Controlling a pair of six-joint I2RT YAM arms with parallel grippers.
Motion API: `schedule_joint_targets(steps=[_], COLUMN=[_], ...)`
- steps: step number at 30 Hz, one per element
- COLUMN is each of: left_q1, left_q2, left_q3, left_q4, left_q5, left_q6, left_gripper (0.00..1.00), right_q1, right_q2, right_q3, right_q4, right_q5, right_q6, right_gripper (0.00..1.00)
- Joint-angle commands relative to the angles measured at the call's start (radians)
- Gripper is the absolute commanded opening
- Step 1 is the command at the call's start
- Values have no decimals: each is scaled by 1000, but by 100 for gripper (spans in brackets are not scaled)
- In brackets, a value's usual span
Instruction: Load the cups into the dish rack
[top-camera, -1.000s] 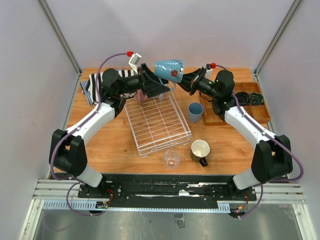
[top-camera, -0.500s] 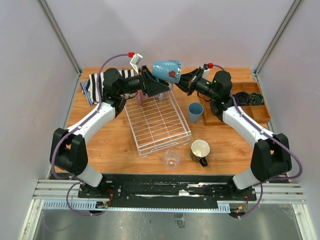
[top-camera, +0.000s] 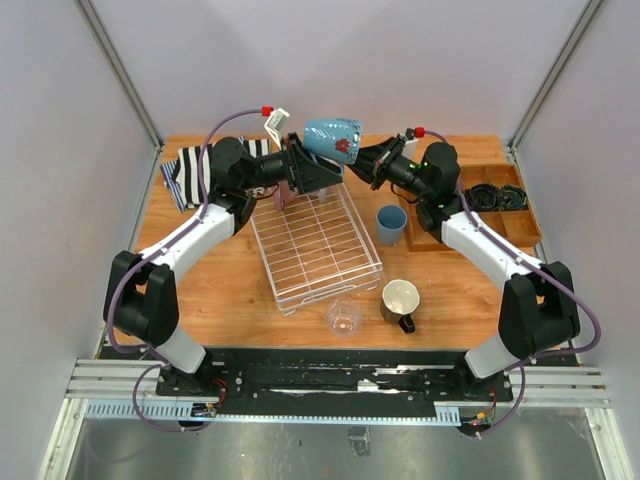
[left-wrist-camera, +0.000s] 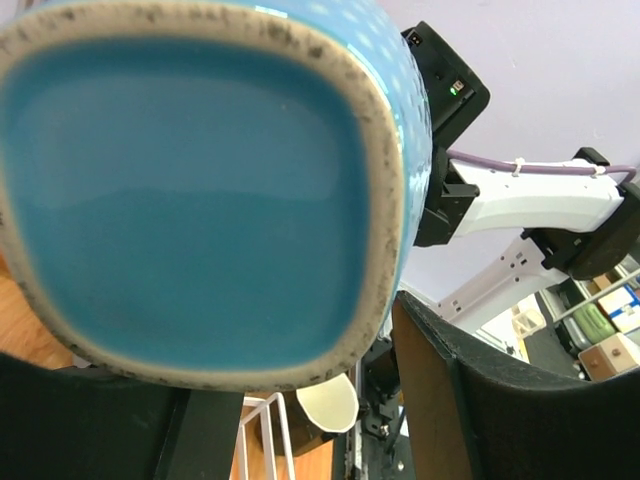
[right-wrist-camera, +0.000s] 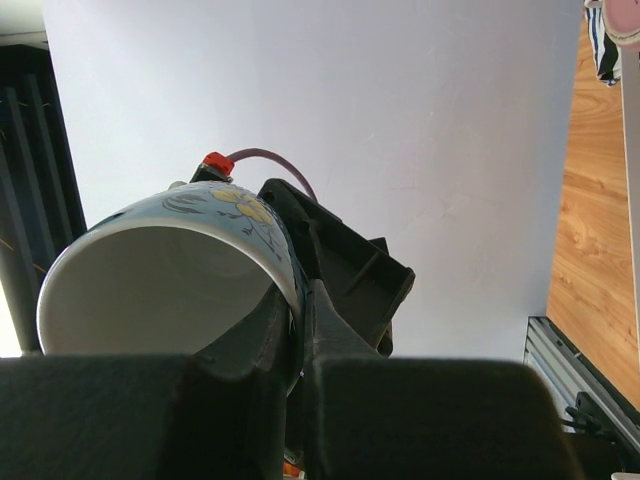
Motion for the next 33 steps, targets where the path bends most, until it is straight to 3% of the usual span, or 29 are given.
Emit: schedule_joint_targets(steps=[1, 21, 26, 31, 33], left_q1=[-24, -24, -23, -22, -23], left_q2=[-4, 20, -20, -80, -102], left_q3=[19, -25, -51, -82, -103], left_q4=[90, 284, 212, 128, 122], left_q5=[18, -55, -90, -116, -127], left_q6=[-17, -131, -73, 5, 17], left_gripper=[59, 5, 0, 1, 1], right_q1=[36, 53, 49, 42, 38], right_q2=[11, -7, -14, -19, -20], right_q3=[10, -57, -63, -77, -84], right_q4=[55, 55, 35, 30, 31], right_q5=[-3, 12, 11, 12, 14], right_q6=[-8, -37, -60, -70, -73], right_gripper=[1, 1, 13, 37, 39])
